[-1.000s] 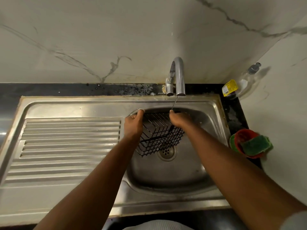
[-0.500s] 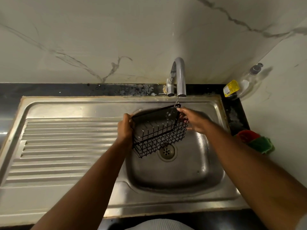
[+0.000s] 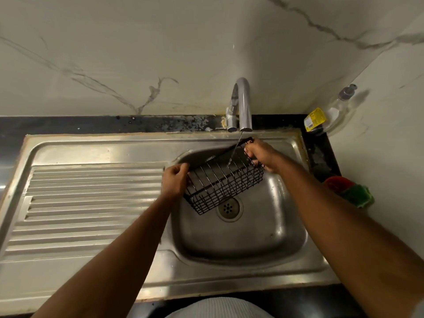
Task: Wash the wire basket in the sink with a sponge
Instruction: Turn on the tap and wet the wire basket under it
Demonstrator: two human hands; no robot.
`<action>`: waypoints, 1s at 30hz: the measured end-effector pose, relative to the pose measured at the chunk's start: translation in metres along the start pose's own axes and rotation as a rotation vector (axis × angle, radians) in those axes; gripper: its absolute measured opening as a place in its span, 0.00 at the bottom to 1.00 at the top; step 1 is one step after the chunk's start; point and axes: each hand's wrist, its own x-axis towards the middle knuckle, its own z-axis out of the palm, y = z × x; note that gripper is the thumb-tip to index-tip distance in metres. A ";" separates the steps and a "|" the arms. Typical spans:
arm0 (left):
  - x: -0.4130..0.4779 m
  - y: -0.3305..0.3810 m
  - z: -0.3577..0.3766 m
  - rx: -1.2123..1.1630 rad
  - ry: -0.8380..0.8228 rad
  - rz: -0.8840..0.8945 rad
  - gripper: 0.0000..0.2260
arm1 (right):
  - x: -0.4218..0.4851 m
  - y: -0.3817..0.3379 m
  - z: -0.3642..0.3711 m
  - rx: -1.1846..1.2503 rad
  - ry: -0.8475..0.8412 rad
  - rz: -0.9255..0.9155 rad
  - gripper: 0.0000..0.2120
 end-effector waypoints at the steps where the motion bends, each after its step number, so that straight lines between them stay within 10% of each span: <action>1: 0.000 0.005 -0.001 0.022 -0.033 0.027 0.16 | -0.001 -0.009 -0.001 -0.025 0.007 -0.023 0.04; 10: 0.010 0.042 0.035 0.355 -0.412 0.080 0.21 | -0.003 -0.041 0.023 -0.416 -0.093 -0.171 0.06; 23: 0.016 0.042 0.062 0.406 -0.112 0.102 0.17 | -0.029 -0.018 0.096 -0.792 0.489 -0.301 0.35; 30: 0.008 0.036 0.068 0.243 -0.070 0.075 0.31 | -0.027 -0.032 0.079 -0.753 0.508 -0.176 0.29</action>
